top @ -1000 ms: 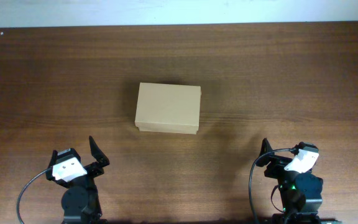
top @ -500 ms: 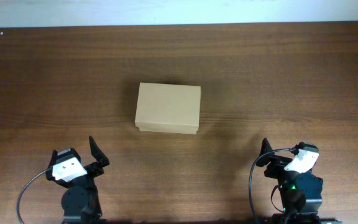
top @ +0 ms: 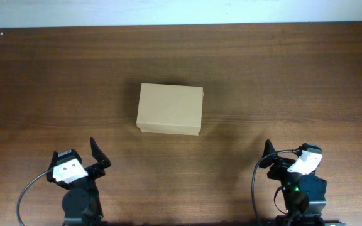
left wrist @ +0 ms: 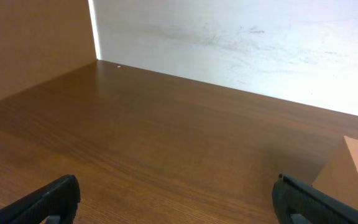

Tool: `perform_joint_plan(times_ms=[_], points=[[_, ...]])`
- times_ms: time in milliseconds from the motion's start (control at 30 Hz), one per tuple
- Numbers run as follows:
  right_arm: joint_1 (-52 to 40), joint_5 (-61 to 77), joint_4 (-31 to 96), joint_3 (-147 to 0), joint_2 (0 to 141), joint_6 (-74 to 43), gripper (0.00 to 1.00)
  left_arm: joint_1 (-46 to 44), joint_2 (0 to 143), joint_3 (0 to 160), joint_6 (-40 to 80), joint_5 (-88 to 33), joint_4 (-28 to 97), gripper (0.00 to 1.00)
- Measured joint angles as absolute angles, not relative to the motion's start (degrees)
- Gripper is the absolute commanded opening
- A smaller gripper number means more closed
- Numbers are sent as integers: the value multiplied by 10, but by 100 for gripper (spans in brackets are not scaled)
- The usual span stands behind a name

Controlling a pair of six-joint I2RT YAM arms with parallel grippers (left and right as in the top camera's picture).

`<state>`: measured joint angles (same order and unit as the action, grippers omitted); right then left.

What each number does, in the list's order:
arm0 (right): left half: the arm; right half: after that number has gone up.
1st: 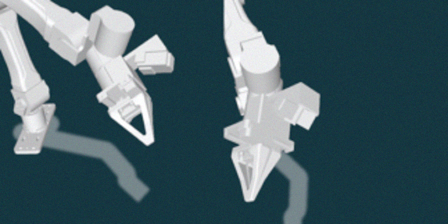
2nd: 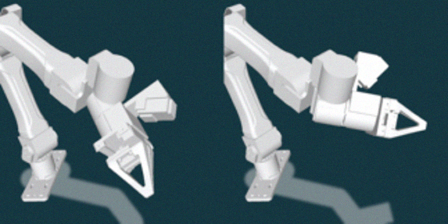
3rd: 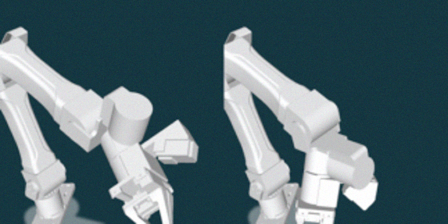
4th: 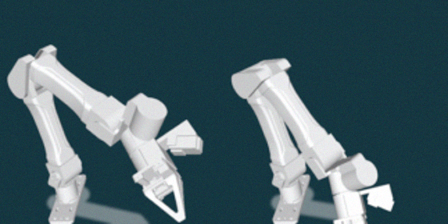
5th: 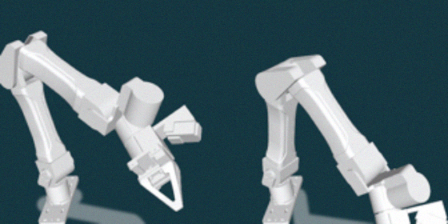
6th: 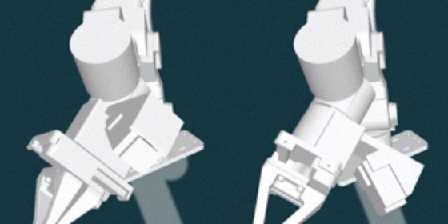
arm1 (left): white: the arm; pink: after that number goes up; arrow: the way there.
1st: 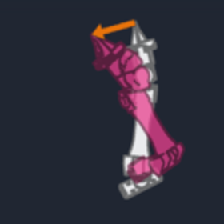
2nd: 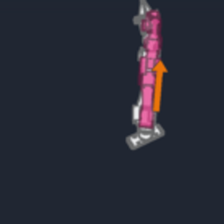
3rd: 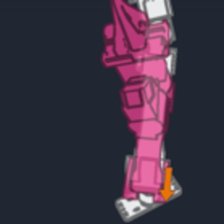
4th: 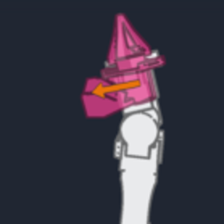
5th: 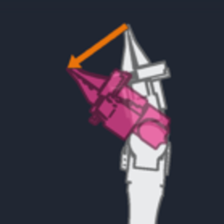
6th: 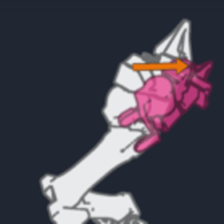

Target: Pack container

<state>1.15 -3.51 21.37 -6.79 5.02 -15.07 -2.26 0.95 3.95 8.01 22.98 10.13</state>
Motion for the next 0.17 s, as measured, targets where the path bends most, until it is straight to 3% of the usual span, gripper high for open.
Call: perform_joint_plan(times_ms=[167], points=[[11, -35, 214, -68, 50, -151, 99, -23, 10, 39, 80, 230, 101, 100]])
